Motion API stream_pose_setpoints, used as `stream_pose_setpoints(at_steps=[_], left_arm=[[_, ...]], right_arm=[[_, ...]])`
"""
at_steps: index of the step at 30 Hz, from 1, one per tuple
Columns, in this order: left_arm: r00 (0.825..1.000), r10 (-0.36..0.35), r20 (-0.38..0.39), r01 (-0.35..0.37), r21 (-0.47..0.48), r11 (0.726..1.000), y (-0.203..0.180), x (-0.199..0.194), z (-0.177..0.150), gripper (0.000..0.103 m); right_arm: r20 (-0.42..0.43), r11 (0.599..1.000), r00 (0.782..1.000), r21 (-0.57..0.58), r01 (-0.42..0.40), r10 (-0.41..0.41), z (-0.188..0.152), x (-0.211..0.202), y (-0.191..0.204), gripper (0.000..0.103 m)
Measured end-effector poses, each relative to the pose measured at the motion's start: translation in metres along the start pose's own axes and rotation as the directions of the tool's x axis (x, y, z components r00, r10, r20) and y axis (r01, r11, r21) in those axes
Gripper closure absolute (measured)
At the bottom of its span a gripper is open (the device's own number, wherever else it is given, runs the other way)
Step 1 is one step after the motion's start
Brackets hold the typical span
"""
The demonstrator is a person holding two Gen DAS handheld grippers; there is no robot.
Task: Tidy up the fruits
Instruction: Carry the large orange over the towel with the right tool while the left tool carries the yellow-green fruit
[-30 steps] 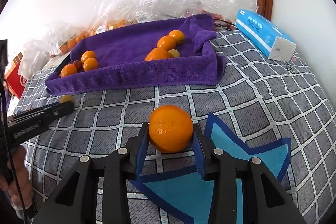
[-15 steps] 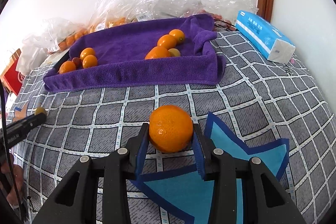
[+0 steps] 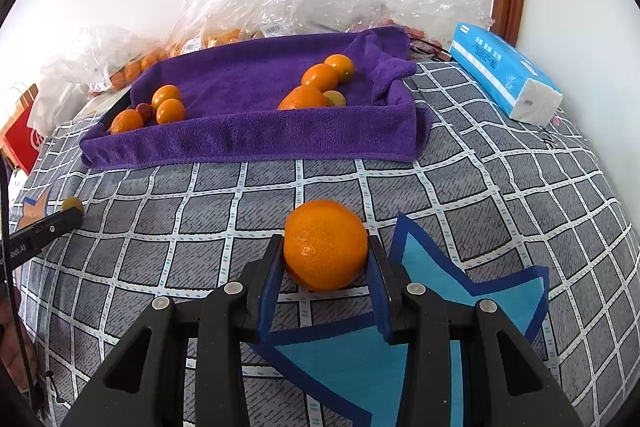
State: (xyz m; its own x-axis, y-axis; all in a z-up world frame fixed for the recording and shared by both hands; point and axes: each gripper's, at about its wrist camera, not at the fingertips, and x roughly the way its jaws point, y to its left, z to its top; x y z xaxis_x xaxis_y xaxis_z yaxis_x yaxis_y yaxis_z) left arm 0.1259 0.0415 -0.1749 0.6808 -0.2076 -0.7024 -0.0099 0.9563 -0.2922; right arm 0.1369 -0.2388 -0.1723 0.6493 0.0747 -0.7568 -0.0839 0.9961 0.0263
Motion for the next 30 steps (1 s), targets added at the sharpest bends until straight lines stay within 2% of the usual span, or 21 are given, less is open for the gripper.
stream_pose_setpoints(at_steps=[6, 10, 14, 23, 30], left_arm=[[1.000, -0.004, 0.022, 0.003, 0.035, 0.999, -0.007, -0.006, -0.002, 0.078], [1.000, 0.020, -0.005, -0.020, 0.042, 0.999, -0.006, -0.009, -0.005, 0.078], [1.000, -0.003, -0.015, 0.003, 0.033, 0.999, -0.001, -0.024, -0.006, 0.078], [0.999, 0.003, 0.052, -0.006, 0.048, 0.999, -0.005, -0.079, 0.018, 0.078], [0.996, -0.046, 0.082, 0.044, 0.030, 0.999, -0.006, -0.102, 0.041, 0.078]], right_arm=[[0.009, 1.000, 1.000, -0.007, 0.007, -0.007, 0.000, -0.003, 0.002, 0.064], [0.010, 0.999, 0.999, 0.026, 0.034, -0.034, -0.001, -0.005, -0.001, 0.064], [-0.004, 0.998, 1.000, 0.060, 0.013, -0.013, -0.005, -0.011, -0.002, 0.064], [0.036, 0.999, 0.999, 0.044, 0.015, -0.017, 0.005, -0.046, 0.022, 0.064], [0.079, 0.999, 0.997, 0.048, -0.003, -0.001, 0.030, -0.072, 0.036, 0.064]])
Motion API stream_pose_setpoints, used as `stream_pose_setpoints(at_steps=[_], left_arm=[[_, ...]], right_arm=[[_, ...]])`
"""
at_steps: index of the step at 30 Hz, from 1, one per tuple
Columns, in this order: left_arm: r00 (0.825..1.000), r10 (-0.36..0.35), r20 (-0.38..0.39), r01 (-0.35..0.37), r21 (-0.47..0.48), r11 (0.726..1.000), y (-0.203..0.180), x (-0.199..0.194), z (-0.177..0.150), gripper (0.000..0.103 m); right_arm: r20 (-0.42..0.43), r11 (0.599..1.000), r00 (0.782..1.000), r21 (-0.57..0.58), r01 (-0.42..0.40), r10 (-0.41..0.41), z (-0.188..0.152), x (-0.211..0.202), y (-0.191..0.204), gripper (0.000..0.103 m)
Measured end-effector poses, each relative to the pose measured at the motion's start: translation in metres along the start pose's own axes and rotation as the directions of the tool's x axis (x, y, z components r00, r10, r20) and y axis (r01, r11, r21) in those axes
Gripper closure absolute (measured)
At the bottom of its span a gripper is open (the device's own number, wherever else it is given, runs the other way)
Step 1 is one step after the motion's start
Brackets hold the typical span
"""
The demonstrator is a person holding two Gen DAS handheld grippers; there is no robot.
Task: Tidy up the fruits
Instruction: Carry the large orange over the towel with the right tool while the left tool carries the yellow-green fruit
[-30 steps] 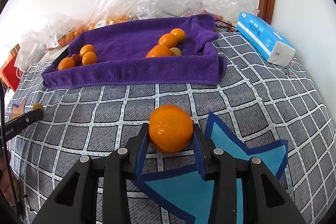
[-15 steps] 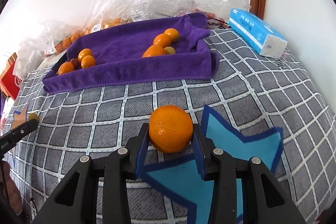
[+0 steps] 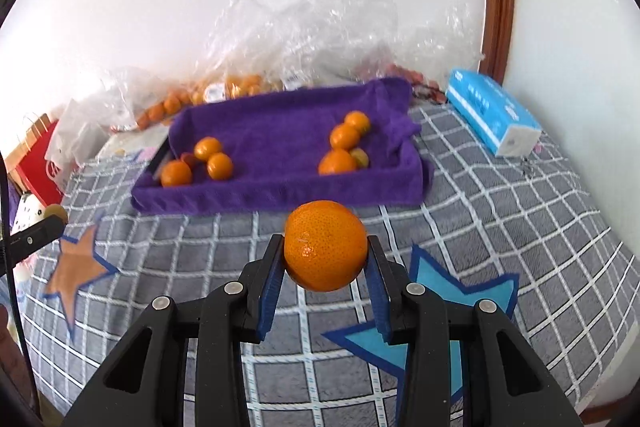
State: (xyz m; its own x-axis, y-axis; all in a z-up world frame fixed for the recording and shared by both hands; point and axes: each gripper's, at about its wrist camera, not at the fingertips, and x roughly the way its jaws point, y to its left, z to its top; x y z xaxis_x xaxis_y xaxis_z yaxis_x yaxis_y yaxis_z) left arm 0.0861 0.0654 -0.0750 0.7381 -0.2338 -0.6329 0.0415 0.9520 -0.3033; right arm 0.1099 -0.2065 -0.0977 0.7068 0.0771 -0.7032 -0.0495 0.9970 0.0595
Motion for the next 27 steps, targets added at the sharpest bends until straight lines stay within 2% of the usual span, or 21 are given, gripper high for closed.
stream_pose_setpoints(at_steps=[12, 27], left_arm=[[1.000, 0.010, 0.025, -0.011, 0.032, 0.999, -0.010, -0.011, 0.026, 0.078], [1.000, 0.002, 0.011, -0.003, 0.046, 0.999, -0.018, 0.005, 0.050, 0.078]], right_arm=[[0.057, 1.000, 0.998, -0.013, -0.008, 0.009, 0.035, -0.016, 0.014, 0.064], [0.062, 1.000, 0.998, 0.009, -0.009, 0.008, 0.058, -0.007, 0.010, 0.064]])
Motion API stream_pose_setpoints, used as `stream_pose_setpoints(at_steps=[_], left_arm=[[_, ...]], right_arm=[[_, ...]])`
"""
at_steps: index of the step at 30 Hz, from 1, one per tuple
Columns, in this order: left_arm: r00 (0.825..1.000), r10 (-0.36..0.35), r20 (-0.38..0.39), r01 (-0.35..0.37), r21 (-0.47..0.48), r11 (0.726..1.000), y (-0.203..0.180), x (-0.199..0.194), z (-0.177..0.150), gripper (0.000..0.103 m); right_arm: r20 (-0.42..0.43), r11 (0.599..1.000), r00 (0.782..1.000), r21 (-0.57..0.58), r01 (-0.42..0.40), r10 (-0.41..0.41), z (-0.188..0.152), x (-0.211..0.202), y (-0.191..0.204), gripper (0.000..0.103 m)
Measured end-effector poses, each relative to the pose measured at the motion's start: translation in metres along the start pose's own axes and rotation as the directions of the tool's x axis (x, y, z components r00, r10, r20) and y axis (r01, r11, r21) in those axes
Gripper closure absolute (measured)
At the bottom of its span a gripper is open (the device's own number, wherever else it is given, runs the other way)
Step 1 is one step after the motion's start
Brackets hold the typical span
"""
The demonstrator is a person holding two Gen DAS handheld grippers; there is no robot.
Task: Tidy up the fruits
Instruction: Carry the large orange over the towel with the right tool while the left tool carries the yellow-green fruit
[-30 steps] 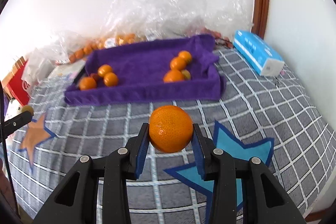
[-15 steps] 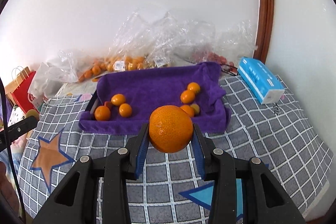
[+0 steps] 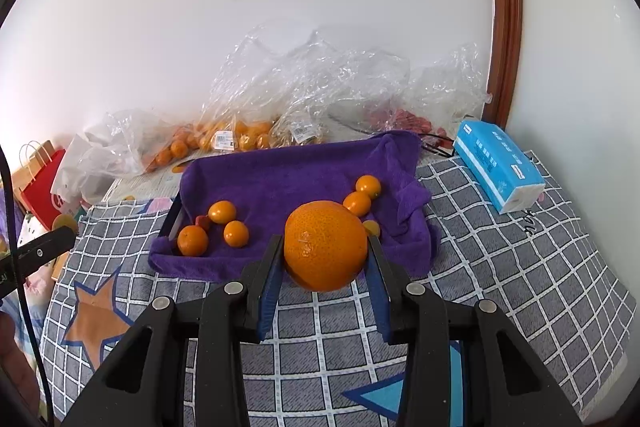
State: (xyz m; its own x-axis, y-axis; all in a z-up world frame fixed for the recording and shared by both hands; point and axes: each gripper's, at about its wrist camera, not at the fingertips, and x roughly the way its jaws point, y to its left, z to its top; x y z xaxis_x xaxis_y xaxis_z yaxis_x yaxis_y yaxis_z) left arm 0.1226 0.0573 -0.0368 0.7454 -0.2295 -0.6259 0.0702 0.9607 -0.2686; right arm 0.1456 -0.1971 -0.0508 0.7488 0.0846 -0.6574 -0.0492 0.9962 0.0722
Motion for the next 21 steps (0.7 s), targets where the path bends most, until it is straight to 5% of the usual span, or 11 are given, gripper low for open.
stream_pose_setpoints(at_steps=[21], left_arm=[[1.000, 0.002, -0.026, -0.003, -0.030, 1.000, 0.012, 0.054, 0.044, 0.078]], right_arm=[[0.013, 1.000, 1.000, 0.015, 0.018, -0.018, 0.041, 0.036, -0.023, 0.064]])
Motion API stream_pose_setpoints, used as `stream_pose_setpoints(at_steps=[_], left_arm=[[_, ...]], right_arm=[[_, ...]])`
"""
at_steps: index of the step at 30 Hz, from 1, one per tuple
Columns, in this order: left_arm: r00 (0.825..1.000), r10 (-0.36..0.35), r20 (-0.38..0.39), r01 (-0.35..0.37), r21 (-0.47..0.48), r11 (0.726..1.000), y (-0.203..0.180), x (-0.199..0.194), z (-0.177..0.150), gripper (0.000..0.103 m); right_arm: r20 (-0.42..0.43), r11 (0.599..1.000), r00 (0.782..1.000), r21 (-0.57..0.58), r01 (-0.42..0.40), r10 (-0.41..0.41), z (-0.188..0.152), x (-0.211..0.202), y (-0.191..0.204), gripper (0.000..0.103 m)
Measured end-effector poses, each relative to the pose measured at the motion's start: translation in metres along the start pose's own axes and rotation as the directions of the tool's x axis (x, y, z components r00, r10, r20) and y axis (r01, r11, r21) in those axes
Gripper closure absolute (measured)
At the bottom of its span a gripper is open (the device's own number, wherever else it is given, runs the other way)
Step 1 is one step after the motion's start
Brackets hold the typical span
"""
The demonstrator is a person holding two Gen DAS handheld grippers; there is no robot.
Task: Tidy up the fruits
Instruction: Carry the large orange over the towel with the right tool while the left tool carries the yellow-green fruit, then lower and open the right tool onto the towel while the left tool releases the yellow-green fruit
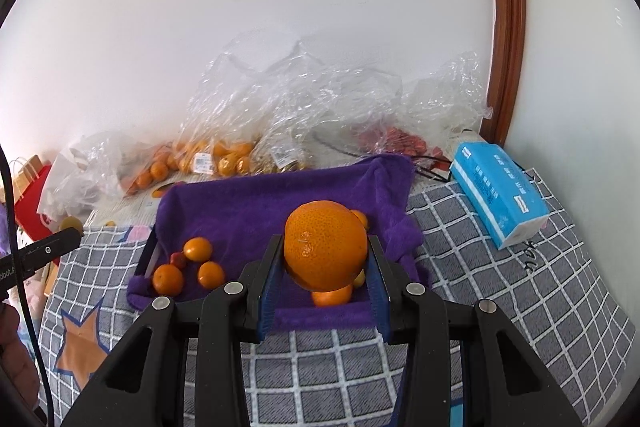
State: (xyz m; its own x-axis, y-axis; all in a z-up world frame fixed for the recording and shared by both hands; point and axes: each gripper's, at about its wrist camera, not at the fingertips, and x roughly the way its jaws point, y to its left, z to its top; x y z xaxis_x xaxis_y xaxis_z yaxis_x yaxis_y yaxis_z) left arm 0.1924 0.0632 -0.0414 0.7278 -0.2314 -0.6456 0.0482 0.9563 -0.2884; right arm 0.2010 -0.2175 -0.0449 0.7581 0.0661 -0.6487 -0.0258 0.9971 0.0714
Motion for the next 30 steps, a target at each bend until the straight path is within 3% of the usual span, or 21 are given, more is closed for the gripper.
stream_pose_setpoints(at_steps=[11, 24, 30], left_arm=[[0.999, 0.034, -0.036, -0.035, -0.043, 0.998, 0.026, 0.037, 0.014, 0.078], [0.988, 0.016, -0.151, -0.013, 0.022, 1.000, -0.006, 0.099, 0.000, 0.078], [0.981, 0.044, -0.188, -0.034, 0.052, 0.998, -0.017, 0.117, -0.007, 0.078]], right_arm=[[-0.029, 1.000, 0.999, 0.011, 0.013, -0.012, 0.009, 0.044, -0.020, 0.064], [-0.136, 1.000, 0.991, 0.008, 0.009, -0.007, -0.015, 0.110, -0.028, 0.064], [-0.152, 1.000, 0.988, 0.006, 0.012, -0.011, -0.019, 0.123, -0.031, 0.064]])
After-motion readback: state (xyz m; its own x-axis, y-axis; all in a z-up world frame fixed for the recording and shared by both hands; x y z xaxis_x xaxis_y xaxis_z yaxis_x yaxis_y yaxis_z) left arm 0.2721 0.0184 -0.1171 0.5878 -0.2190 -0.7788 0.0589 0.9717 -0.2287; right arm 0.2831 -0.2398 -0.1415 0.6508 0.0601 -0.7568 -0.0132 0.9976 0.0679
